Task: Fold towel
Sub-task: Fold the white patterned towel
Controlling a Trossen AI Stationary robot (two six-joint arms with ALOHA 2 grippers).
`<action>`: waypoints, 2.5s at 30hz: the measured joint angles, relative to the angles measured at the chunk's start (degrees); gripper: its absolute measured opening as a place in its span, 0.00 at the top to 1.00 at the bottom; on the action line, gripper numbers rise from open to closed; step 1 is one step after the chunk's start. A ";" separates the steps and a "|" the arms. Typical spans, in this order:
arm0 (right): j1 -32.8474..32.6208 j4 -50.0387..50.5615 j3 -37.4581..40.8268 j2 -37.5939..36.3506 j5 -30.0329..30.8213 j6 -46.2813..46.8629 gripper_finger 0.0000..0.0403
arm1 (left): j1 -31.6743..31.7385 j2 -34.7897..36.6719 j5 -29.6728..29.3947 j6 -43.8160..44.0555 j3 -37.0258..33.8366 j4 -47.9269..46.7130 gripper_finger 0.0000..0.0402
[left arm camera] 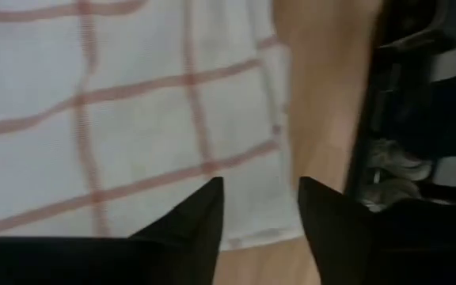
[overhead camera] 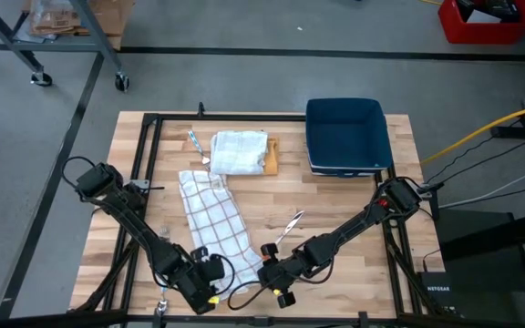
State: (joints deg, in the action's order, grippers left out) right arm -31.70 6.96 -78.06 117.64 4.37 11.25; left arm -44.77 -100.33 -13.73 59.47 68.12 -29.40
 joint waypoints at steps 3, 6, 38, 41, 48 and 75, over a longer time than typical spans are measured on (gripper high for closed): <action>0.00 -0.28 0.00 0.00 -0.97 0.00 0.69 | -0.91 0.00 0.06 -0.10 0.00 2.23 0.56; 0.00 -0.43 0.00 0.00 -1.27 0.00 0.69 | -1.72 -0.29 0.07 0.05 0.00 2.35 0.53; 0.60 -8.40 0.00 7.37 1.49 1.31 0.36 | -3.63 -8.80 0.43 -0.79 0.00 8.51 0.52; 0.72 -8.50 0.00 7.37 1.47 2.08 0.37 | -3.58 -9.86 0.41 -0.96 0.02 9.67 0.52; 0.72 -8.62 0.00 7.37 0.29 2.67 0.52 | -3.54 -11.70 -0.21 1.38 0.24 9.67 0.53; -1.08 3.05 -14.11 7.06 -6.73 5.85 0.97 | -5.99 -9.72 0.02 12.14 5.42 8.66 0.99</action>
State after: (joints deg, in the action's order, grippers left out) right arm -32.79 10.01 -92.17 124.70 -2.36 17.09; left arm -50.76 -110.05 -13.71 71.61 73.54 -20.74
